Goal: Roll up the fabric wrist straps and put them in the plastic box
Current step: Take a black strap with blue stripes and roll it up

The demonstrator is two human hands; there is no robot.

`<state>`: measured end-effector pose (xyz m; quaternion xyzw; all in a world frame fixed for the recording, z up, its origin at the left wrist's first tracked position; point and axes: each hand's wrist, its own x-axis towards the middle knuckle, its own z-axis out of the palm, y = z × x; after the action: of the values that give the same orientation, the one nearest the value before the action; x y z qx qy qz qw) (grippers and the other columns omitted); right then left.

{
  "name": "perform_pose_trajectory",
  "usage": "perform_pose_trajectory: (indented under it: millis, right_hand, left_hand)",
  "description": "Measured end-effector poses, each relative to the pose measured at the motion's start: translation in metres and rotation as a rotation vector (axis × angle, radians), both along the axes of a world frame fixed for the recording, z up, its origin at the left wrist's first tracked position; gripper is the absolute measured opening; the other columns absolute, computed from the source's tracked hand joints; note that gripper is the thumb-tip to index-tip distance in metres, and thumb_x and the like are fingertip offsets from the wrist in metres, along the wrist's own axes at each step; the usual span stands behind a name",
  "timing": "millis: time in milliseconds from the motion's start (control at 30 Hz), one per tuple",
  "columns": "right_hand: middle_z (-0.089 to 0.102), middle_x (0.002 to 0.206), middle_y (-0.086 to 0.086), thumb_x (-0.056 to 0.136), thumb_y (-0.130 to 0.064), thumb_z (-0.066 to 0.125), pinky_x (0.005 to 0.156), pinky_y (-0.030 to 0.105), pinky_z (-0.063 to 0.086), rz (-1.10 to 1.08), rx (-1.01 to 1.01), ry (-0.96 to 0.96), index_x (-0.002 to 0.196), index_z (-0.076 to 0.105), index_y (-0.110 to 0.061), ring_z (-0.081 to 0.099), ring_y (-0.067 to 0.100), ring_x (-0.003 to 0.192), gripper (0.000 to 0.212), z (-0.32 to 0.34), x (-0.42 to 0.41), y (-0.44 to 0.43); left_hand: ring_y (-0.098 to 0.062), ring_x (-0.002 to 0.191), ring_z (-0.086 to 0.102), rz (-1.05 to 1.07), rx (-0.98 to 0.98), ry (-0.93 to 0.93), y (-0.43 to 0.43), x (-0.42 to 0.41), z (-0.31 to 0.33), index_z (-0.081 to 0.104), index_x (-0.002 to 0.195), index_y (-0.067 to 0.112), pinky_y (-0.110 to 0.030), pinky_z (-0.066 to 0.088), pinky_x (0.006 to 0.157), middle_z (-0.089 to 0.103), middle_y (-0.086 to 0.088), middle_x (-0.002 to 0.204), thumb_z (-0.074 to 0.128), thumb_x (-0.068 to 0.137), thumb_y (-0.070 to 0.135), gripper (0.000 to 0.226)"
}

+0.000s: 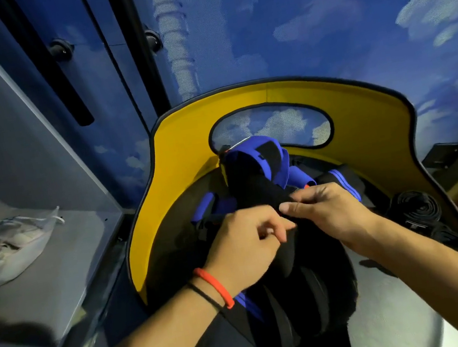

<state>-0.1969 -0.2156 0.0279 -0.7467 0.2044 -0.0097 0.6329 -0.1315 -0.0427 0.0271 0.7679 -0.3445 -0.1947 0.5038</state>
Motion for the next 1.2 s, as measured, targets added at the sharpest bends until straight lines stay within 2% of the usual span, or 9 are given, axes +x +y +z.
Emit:
perform_pose_trajectory:
  millis: [233, 367, 500, 633, 767, 867, 1033, 1133, 1200]
  right_hand:
    - [0.074, 0.107, 0.025, 0.092, -0.013, 0.065, 0.078, 0.032, 0.059, -0.119, 0.363, -0.121, 0.106, 0.074, 0.003, 0.071, 0.030, 0.090, 0.023, 0.013, -0.016, -0.021]
    - [0.074, 0.102, 0.019, 0.095, -0.013, 0.057, 0.072, 0.029, 0.058, -0.096, 0.446, -0.184, 0.102, 0.076, -0.005, 0.071, 0.025, 0.086, 0.022, 0.019, -0.026, -0.028]
    - [0.073, 0.107, 0.018, 0.095, -0.016, 0.053, 0.076, 0.030, 0.057, -0.033, 0.499, -0.226, 0.109, 0.073, -0.004, 0.070, 0.025, 0.092, 0.027, 0.021, -0.033, -0.030]
    - [0.068, 0.122, 0.026, 0.099, -0.014, 0.048, 0.080, 0.033, 0.058, 0.004, 0.626, -0.253, 0.128, 0.062, 0.005, 0.070, 0.030, 0.102, 0.037, 0.024, -0.037, -0.035]
    - [0.069, 0.121, 0.026, 0.097, -0.011, 0.051, 0.081, 0.031, 0.058, -0.029, 0.606, -0.221, 0.123, 0.067, 0.004, 0.071, 0.029, 0.102, 0.035, 0.020, -0.044, -0.042]
    - [0.069, 0.118, 0.028, 0.095, -0.011, 0.054, 0.083, 0.032, 0.058, -0.025, 0.582, -0.180, 0.117, 0.069, 0.006, 0.071, 0.031, 0.100, 0.031, 0.015, -0.051, -0.045]
    - [0.070, 0.110, 0.032, 0.091, -0.005, 0.059, 0.083, 0.032, 0.059, 0.048, 0.506, -0.098, 0.104, 0.072, 0.012, 0.072, 0.033, 0.095, 0.025, 0.012, -0.057, -0.050]
    - [0.072, 0.103, 0.029, 0.090, -0.006, 0.063, 0.084, 0.033, 0.057, 0.125, 0.438, -0.043, 0.096, 0.075, 0.008, 0.071, 0.031, 0.092, 0.019, 0.010, -0.057, -0.046]
    - [0.072, 0.102, 0.031, 0.090, -0.011, 0.068, 0.089, 0.036, 0.054, 0.171, 0.331, -0.009, 0.094, 0.073, 0.010, 0.069, 0.030, 0.094, 0.022, 0.006, -0.055, -0.043]
  left_hand:
    - [-0.021, 0.078, 0.072, 0.439, 0.007, 0.262, -0.006, 0.043, 0.004, 0.068, 0.085, 0.010, -0.036, 0.057, 0.081, 0.075, -0.003, 0.075, 0.055, 0.090, -0.005, 0.020]
    - [-0.020, 0.079, 0.069, 0.311, 0.079, 0.677, -0.018, 0.050, 0.005, 0.071, 0.106, 0.004, -0.023, 0.053, 0.070, 0.077, -0.014, 0.090, 0.053, 0.101, 0.013, 0.021]
    - [-0.025, 0.086, 0.072, 0.200, -0.042, 1.005, -0.033, 0.046, 0.001, 0.069, 0.106, 0.008, -0.033, 0.058, 0.079, 0.074, -0.019, 0.105, 0.049, 0.101, 0.021, 0.024]
    - [-0.025, 0.075, 0.071, 0.116, -0.212, 1.188, -0.053, 0.038, 0.004, 0.064, 0.112, 0.007, -0.033, 0.059, 0.066, 0.071, -0.015, 0.100, 0.037, 0.101, 0.027, 0.035]
    - [-0.029, 0.093, 0.069, 0.230, -0.524, 1.185, -0.064, 0.045, 0.008, 0.055, 0.137, 0.003, -0.039, 0.060, 0.072, 0.067, -0.020, 0.119, 0.032, 0.093, 0.013, 0.051]
    - [-0.030, 0.098, 0.068, 0.265, -0.583, 1.140, -0.061, 0.057, 0.010, 0.055, 0.135, 0.002, -0.040, 0.057, 0.079, 0.068, -0.020, 0.118, 0.034, 0.091, 0.018, 0.051]
    - [-0.030, 0.117, 0.066, 0.358, -0.538, 1.025, -0.059, 0.072, 0.011, 0.037, 0.152, 0.015, -0.040, 0.060, 0.078, 0.067, -0.014, 0.129, 0.072, 0.085, 0.026, 0.076]
    - [-0.028, 0.104, 0.072, 0.424, -0.549, 0.947, -0.054, 0.075, 0.009, 0.058, 0.129, 0.015, -0.041, 0.060, 0.076, 0.073, -0.014, 0.118, 0.067, 0.093, 0.011, 0.037]
    - [-0.028, 0.104, 0.071, 0.462, -0.543, 0.894, -0.051, 0.077, 0.008, 0.058, 0.128, 0.015, -0.041, 0.059, 0.078, 0.070, -0.014, 0.124, 0.062, 0.095, 0.004, 0.035]
